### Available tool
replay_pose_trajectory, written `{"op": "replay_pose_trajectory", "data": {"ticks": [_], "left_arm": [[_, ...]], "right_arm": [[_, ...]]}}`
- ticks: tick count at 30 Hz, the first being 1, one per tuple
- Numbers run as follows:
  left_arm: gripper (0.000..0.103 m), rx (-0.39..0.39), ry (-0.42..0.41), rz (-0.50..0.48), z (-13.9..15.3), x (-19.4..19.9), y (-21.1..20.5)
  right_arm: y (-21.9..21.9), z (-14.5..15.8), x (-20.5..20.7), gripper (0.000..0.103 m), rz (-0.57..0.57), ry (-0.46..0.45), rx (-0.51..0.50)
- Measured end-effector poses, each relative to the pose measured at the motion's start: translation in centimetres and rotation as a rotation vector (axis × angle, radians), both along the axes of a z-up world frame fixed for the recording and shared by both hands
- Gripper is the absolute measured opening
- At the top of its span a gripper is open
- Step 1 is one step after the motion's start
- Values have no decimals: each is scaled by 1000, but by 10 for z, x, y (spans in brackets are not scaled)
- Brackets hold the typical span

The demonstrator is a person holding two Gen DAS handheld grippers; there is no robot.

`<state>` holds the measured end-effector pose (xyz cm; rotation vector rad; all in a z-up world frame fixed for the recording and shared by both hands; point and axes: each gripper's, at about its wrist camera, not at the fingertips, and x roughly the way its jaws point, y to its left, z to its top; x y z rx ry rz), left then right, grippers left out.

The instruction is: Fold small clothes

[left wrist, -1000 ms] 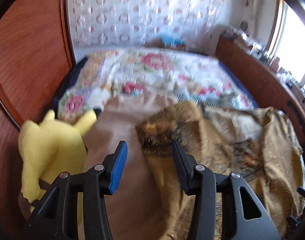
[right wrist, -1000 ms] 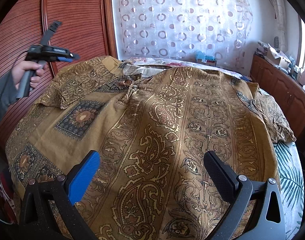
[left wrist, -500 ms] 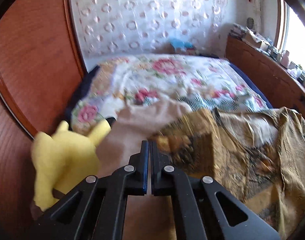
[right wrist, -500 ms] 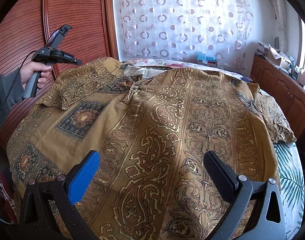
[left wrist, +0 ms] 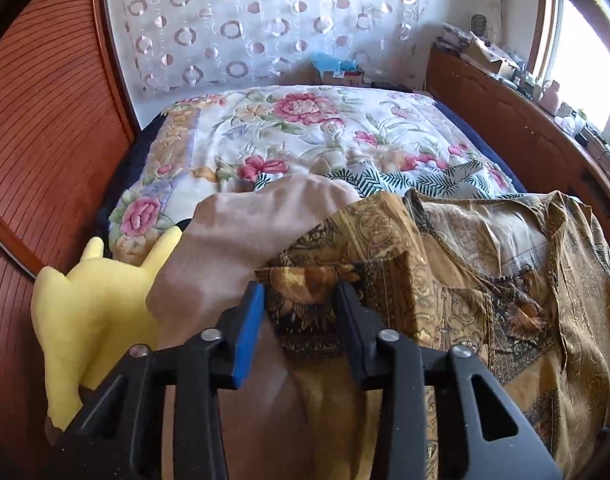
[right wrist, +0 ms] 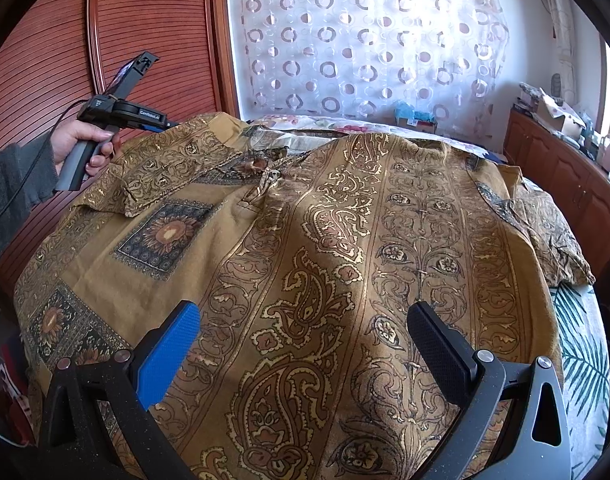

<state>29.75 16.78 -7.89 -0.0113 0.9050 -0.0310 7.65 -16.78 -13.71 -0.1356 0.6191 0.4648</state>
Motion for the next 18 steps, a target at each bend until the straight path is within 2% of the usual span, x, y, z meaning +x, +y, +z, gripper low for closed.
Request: {"op": "replay_pose_trajectory", "data": {"ticks": [1,2,4,6,10,11,13,15,16,17,18], "left_arm": [[4,-7,13,-7,0,2,0],[2,-17,33,-12,0,3,0],[2,3,22,-15,3,2,-1],[2,62,-39,3,16,-1,-2],[2,134,-189,63,42,-8,2],[2,144,-197,67,44,-8,2],[7,148,-187,58,46,-5,2],[22,143,-177,39,47,-4,1],[37,131,-177,29,48,-6,0],[47,109,-187,17,50,-10,-1],[49,90,-195,9,53,-15,-2]], "right_arm": [[0,0,1,103,0,2,0],[0,0,1,103,0,3,2],[0,0,1,103,1,3,2],[0,0,1,103,3,3,0],[1,0,1,103,3,3,1],[1,0,2,103,3,3,0],[1,0,1,103,3,3,0],[1,0,2,103,4,4,0],[1,0,2,103,5,4,0],[1,0,2,103,4,4,0],[1,0,2,103,4,4,0]]}}
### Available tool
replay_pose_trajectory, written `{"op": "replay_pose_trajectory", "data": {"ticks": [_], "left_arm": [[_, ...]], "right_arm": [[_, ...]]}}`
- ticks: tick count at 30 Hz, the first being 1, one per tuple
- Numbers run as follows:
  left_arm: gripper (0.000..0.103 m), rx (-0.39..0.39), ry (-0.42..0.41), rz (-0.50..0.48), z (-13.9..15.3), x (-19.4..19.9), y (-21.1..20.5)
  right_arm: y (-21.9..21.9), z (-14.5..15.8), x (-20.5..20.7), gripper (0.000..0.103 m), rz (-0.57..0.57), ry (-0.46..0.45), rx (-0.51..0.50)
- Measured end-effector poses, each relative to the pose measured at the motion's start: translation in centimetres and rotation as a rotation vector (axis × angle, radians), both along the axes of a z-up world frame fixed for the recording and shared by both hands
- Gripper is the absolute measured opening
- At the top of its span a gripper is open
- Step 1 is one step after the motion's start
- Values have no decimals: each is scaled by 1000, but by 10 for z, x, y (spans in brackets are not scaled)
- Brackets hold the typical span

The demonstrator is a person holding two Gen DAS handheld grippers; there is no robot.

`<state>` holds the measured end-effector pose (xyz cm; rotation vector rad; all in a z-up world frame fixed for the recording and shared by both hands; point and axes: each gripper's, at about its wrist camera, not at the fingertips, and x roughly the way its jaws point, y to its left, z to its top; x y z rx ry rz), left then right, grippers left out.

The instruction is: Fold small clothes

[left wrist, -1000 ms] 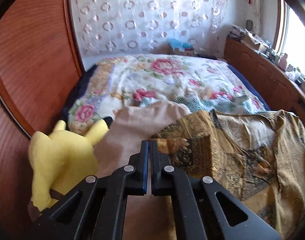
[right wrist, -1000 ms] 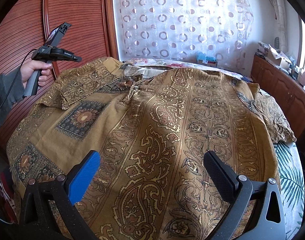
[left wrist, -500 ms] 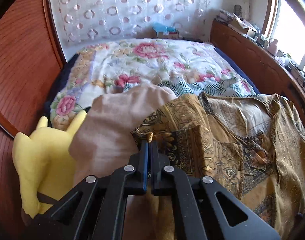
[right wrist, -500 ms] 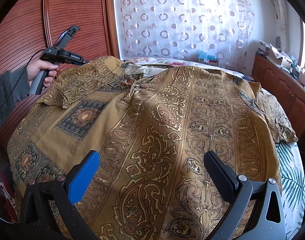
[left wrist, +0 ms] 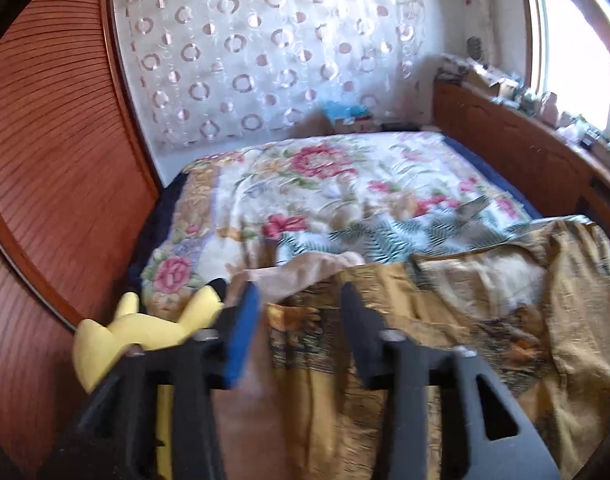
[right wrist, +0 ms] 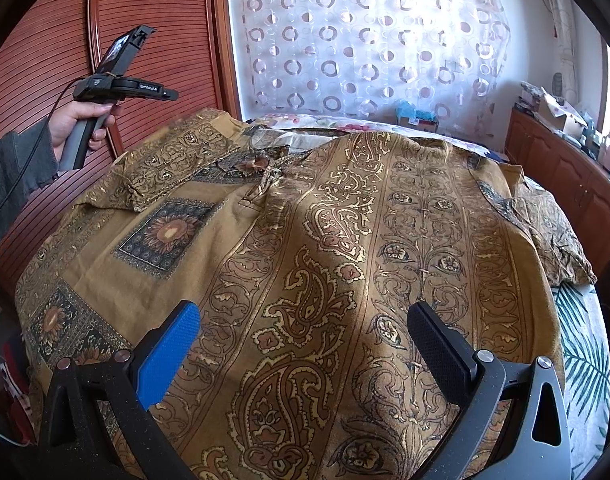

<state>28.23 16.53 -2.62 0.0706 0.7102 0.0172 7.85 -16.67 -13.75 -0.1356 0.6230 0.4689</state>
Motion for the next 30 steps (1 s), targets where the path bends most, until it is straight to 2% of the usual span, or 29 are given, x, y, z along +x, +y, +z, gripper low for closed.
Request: {"op": "replay_pose_trajectory", "data": {"ticks": [1,2,4,9,18,22,30], "left_arm": [[55,-16,-5,-11,2,-5,-2],[69,-24,-11,-19,3,-10,-5],[79,-30,-42,-28,7,-28,-15],[79,-62,-59,-80,0,-76,-39],[79,-81,5,-125,-40,-134,-86],[79,-50,46,-160,-57,-141,-115],[79,-26,121,-205,-76,-138,-143]], "right_arm": [[0,0,0,103,0,0,0],[0,0,0,103,-1,0,1],[0,0,0,103,-2,-2,2],[0,0,-1,103,-4,-3,4],[-1,1,-1,103,-7,-4,4],[-1,1,-1,103,-12,-5,5],[-5,1,0,103,-30,-7,15]]}}
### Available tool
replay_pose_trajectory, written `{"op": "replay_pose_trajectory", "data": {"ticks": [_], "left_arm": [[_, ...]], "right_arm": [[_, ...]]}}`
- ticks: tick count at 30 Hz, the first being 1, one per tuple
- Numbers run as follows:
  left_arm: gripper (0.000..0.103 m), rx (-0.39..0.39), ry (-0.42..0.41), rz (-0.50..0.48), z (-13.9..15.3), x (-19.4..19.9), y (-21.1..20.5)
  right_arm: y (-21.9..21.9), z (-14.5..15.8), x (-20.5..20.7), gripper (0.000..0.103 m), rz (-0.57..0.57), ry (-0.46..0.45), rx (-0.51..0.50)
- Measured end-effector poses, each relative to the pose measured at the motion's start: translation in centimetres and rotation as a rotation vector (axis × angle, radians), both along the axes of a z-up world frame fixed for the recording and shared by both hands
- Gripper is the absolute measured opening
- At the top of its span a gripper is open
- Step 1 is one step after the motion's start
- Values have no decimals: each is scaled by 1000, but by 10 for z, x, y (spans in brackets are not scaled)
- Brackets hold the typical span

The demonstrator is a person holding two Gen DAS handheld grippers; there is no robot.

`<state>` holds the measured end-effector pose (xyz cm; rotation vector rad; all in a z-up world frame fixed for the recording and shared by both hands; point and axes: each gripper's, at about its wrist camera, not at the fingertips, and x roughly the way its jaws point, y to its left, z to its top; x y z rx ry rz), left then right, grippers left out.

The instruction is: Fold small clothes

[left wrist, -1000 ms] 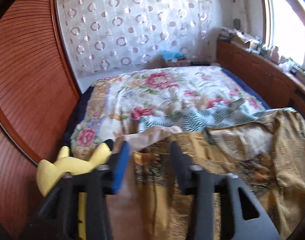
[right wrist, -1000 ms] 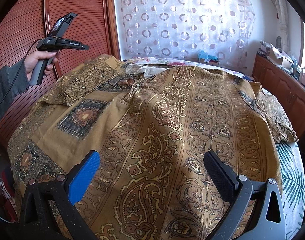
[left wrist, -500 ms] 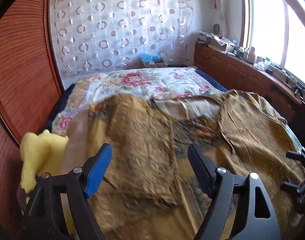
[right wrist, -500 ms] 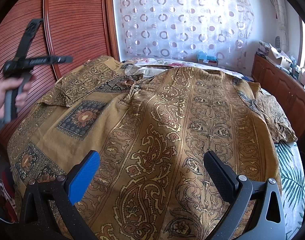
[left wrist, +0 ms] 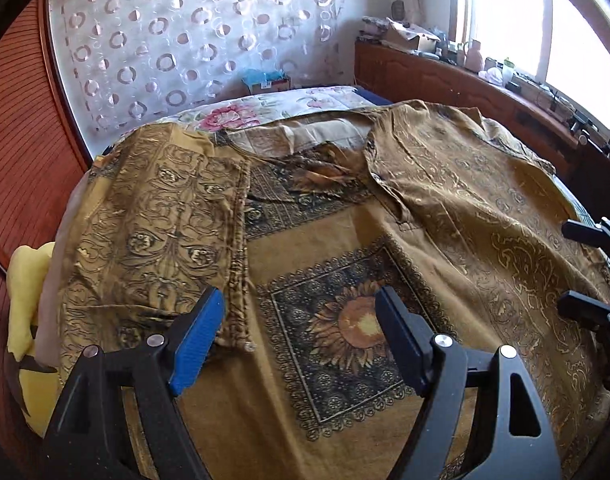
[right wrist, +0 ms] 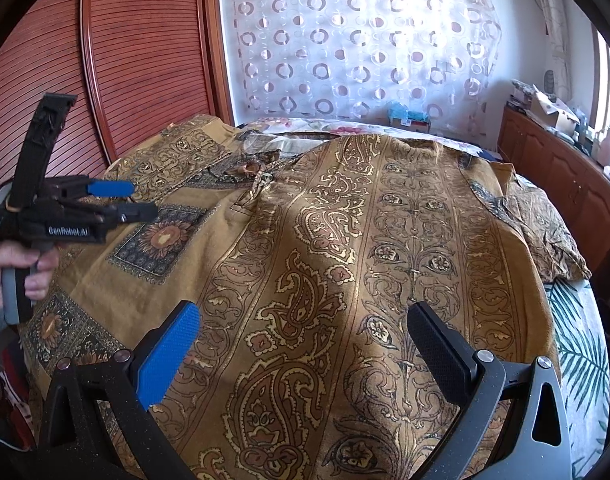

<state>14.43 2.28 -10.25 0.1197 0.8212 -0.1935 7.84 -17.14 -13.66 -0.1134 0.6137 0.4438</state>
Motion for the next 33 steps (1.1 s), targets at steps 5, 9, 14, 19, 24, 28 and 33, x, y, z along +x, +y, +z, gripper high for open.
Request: {"op": "replay_pose_trajectory", "data": {"ticks": [5,9,14,19,24,28,33], "left_arm": [[79,24,43,-3,-12,4,-7],[79,27,50,-3,-17,4,-10],[83,19,59,2,-18,5,-10],[89,-6,80,12,-20,10,-6],[97,-5,91,-4,-22,12,-9],[101,-4,98,-15,-24,13,-11],[102,-3,99,-16,-24,13,-12]], "right_arm": [[-8,4,-1,103,-23,-13,16],[-32,17,3,103,-63,-43,21],[-81,43,18,103,-155,-103,5],[-125,43,51,97,-242,-94,-69],[-167,29,95,87,-306,20,-65],[-192,15,128,78,-334,126,-39],[-212,0,155,73,-351,235,-6]]}}
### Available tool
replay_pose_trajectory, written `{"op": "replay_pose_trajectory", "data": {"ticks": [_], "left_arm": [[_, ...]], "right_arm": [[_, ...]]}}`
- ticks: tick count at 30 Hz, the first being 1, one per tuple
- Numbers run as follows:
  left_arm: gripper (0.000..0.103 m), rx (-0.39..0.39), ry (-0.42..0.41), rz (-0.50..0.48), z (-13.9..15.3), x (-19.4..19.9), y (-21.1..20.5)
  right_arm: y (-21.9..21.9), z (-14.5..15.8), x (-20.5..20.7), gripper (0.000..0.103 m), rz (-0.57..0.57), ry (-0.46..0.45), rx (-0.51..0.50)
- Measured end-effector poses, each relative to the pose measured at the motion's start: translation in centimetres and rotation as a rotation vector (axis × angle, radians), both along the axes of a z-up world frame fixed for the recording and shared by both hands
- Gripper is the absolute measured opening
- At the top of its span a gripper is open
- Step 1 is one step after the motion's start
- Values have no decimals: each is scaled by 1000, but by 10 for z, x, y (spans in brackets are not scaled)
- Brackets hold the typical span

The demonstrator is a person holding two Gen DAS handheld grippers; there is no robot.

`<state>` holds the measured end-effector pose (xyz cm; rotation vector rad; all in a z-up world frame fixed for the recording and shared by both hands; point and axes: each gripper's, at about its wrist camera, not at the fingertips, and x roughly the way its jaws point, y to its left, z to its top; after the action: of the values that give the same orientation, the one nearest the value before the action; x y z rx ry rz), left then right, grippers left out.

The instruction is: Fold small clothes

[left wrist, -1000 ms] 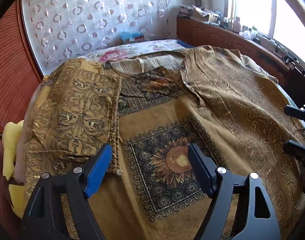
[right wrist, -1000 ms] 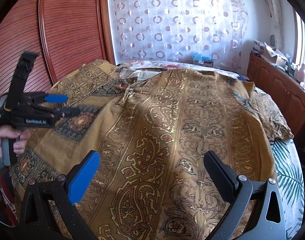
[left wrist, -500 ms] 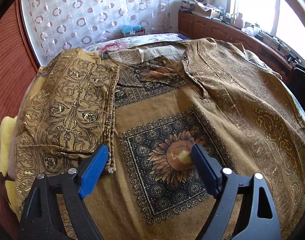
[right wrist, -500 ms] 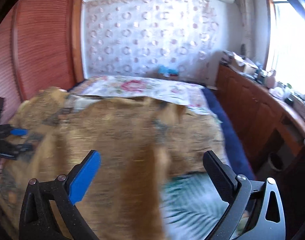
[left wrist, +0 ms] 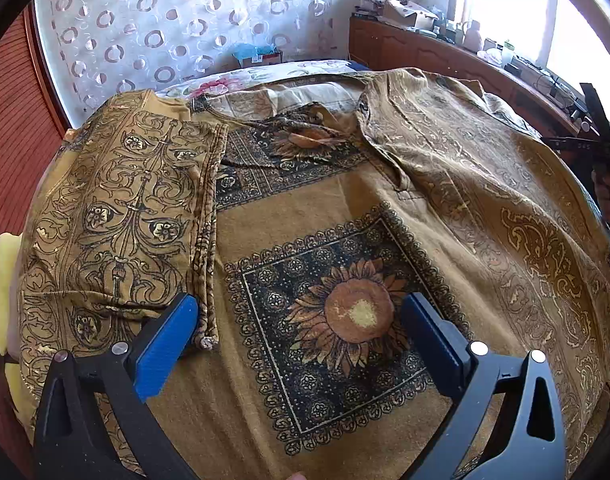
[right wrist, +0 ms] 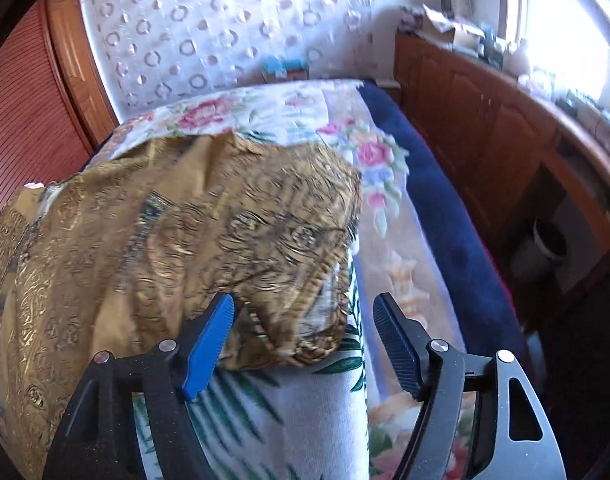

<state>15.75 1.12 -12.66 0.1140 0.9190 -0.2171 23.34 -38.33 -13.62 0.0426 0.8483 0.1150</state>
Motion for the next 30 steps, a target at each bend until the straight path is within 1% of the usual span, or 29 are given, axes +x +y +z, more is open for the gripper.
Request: {"op": "replay_pose_trajectory", "data": {"ticks": [2,3,4,5,6,8,9,10,12,13,16,19,22,26,28,30], "left_arm": [[102,0,0,0,0,0,0],[102,0,0,0,0,0,0],[102,0,0,0,0,0,0],[102,0,0,0,0,0,0],[102,0,0,0,0,0,0],[102,0,0,-1,0,0,0],[102,0,0,-1,0,0,0],[102,0,0,-1,0,0,0],[102,0,0,-1,0,0,0],[102,0,0,-1,0,0,0],[102,0,0,-1,0,0,0],[102,0,0,-1,0,0,0],[102,0,0,-1,0,0,0],[102,0,0,-1,0,0,0],[102,0,0,-1,0,0,0],[102,0,0,-1,0,0,0]], "right_arm": [[-3,1,6,70,2,16,24],[-4,4,8,64,6,15,32],[-5,5,9,56,9,11,28],[-5,8,8,54,15,4,22],[-3,9,7,52,22,-2,5],[2,12,2,48,29,-21,-59],[6,11,1,34,35,-35,-93],[10,12,-2,18,39,-53,-131],[17,9,-6,10,31,-70,-206],[17,10,-8,8,42,-83,-210],[22,16,-20,8,35,-140,-221],[22,33,-32,7,40,-217,-187],[29,52,-42,7,75,-276,-139],[58,77,-55,7,157,-341,-108],[77,82,-62,7,203,-357,-104],[101,83,-67,7,257,-354,-99]]}}
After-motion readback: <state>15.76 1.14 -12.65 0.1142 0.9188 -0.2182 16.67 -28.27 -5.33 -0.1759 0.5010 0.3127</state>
